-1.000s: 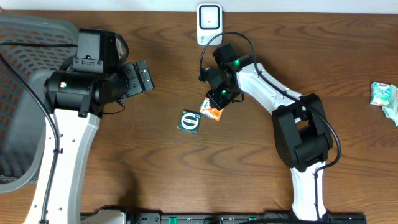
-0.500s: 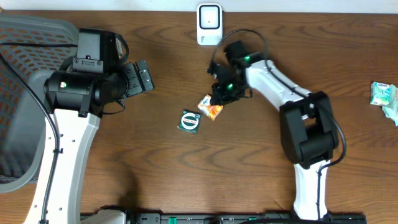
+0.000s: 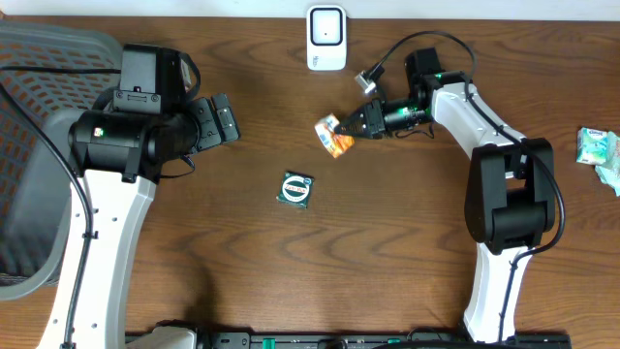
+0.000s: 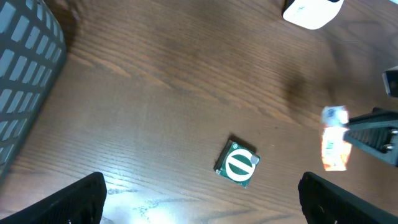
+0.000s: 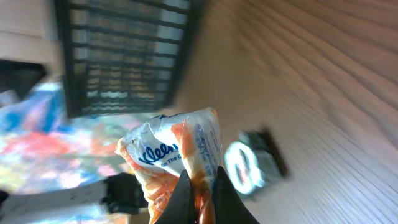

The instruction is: Scan the item barcode

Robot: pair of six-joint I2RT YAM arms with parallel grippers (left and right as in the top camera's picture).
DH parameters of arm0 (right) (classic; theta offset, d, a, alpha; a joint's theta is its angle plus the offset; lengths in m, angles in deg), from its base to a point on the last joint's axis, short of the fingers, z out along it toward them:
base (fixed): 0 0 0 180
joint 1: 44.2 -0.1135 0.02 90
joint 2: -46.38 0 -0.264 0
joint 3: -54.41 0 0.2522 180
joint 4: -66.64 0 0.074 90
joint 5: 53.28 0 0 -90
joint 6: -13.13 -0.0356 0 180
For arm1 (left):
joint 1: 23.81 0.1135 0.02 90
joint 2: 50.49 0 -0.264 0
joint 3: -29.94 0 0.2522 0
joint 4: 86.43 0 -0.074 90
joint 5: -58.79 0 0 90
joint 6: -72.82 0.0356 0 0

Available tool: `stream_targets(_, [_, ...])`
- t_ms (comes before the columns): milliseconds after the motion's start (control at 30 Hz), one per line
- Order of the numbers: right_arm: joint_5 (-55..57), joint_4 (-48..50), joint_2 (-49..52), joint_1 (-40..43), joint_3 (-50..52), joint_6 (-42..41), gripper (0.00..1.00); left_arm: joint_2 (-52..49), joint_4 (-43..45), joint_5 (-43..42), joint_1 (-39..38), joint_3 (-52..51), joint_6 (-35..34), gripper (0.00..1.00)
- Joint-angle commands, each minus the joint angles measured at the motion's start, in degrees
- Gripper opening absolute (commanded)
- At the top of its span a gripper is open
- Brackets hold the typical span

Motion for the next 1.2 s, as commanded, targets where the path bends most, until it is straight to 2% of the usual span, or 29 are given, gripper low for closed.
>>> stream_targets(0, [-15.30,3.54,0.00,0.48,0.20,1.16,0.01,-0.02,-0.13,0.35,0.24,0.70,0.33,0.98])
stream_targets(167, [-15.85,7.78,0.00,0.46,0.20,-3.76,0.01,-0.02,-0.13,0.35,0.24,0.70,0.33,0.98])
stream_targets(667, [-15.93,7.56,0.00,0.31,0.20,-3.98,0.01,-0.02,-0.13,0.35,0.24,0.70,0.33,0.98])
stream_targets(900, [-15.91,7.63,0.00,0.35,0.20,-12.39,0.01,-0.02,-0.13,0.35,0.24,0.70,0.33,0.98])
stream_targets(1167, [-15.89,8.31,0.00,0.20,0.20,-14.49,0.01,-0.02,-0.13,0.35,0.24,0.70,0.33,0.98])
